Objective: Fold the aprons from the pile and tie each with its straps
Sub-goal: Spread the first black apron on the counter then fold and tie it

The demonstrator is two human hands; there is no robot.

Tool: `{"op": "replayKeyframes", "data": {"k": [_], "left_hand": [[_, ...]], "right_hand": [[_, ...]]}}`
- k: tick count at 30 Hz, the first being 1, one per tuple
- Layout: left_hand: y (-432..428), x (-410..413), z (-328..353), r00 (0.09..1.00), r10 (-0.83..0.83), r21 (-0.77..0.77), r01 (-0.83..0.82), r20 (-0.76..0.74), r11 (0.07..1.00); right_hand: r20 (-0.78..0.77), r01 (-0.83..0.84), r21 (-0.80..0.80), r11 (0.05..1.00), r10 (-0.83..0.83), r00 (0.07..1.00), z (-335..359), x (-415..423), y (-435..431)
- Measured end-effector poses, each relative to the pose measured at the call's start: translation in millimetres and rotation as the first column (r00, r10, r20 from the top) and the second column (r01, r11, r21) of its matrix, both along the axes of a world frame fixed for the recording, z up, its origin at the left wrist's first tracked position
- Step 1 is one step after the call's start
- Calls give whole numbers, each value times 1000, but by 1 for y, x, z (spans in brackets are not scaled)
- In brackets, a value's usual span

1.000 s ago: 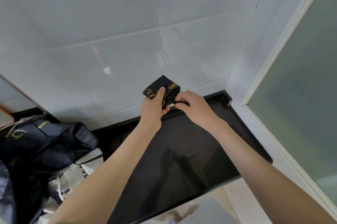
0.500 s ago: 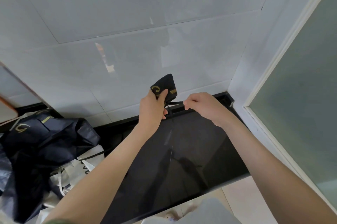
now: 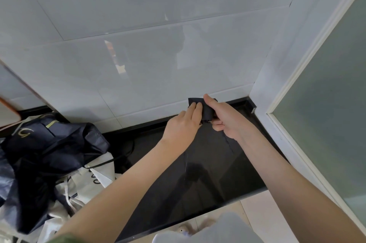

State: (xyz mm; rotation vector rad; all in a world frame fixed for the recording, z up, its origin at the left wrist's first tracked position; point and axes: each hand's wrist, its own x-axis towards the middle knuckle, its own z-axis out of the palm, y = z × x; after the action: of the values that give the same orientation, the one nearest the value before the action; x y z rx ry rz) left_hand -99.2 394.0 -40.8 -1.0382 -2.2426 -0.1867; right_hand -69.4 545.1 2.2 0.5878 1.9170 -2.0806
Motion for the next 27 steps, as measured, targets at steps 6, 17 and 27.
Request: {"op": "replayKeyframes", "data": {"k": [6,17,27], "left_hand": [[-6,-5,-6,994,48,-12,-48,99,999],[-17,-4,-6,999,25,-56,-26,-19,998],[-32,8,-5,839,-256,414,40,480,909]], "right_hand": [[30,-24,-65,998,26,999,-6,2,6],[46,-160,245,956,153,987,-2,1,18],[60,203,-173,964,-195,979,-6,-5,2]]}}
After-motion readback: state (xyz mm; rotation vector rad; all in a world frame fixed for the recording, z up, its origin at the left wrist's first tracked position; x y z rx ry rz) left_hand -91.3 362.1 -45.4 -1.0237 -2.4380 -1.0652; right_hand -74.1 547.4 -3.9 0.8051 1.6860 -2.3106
